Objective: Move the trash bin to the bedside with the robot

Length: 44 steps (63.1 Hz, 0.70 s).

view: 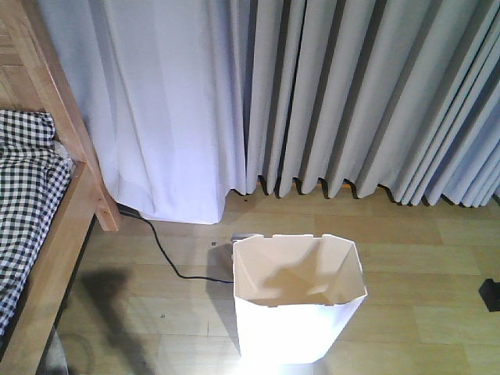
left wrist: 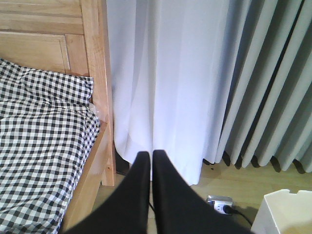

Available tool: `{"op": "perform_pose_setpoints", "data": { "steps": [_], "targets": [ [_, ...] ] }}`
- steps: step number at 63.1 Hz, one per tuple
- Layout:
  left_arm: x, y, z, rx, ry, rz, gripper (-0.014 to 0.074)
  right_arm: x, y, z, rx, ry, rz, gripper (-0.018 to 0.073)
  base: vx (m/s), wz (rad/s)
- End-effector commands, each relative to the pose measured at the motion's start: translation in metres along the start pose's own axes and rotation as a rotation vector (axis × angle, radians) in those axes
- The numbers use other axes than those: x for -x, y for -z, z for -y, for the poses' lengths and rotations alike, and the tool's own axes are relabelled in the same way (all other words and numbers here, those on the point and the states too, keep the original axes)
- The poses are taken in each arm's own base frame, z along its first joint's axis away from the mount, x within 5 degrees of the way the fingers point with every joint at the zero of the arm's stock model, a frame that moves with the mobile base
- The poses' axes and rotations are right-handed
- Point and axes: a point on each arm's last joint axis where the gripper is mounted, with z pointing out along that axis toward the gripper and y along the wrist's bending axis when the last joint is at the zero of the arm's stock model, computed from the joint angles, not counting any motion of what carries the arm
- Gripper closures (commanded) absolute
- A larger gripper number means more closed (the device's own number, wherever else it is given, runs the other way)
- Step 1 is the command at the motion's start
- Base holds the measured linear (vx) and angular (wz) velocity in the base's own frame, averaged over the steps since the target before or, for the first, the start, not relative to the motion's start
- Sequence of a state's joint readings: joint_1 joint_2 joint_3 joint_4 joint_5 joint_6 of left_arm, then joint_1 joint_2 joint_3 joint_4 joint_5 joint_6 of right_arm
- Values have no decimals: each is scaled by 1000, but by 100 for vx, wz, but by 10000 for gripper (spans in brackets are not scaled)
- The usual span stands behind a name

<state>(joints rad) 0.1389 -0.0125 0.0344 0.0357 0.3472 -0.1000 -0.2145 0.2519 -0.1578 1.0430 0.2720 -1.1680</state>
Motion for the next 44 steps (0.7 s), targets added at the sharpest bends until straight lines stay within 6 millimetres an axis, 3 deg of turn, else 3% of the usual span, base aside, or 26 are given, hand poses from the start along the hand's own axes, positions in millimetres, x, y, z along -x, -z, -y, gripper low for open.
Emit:
{"op": "perform_pose_setpoints", "data": {
  "steps": [1, 20, 32, 44],
  "targets": [
    [5, 1, 1, -11, 6, 76, 603, 9, 3, 8, -87, -34, 32, 568, 0, 0],
    [5, 1, 1, -11, 6, 76, 603, 22, 17, 20, -250, -57, 209, 568, 0, 0],
    [5, 1, 1, -11, 6, 76, 603, 9, 14, 15, -186, -47, 68, 568, 0, 0],
    [5, 1, 1, -11, 6, 76, 603, -7, 8, 3, -14, 4, 98, 568, 0, 0]
  ]
}}
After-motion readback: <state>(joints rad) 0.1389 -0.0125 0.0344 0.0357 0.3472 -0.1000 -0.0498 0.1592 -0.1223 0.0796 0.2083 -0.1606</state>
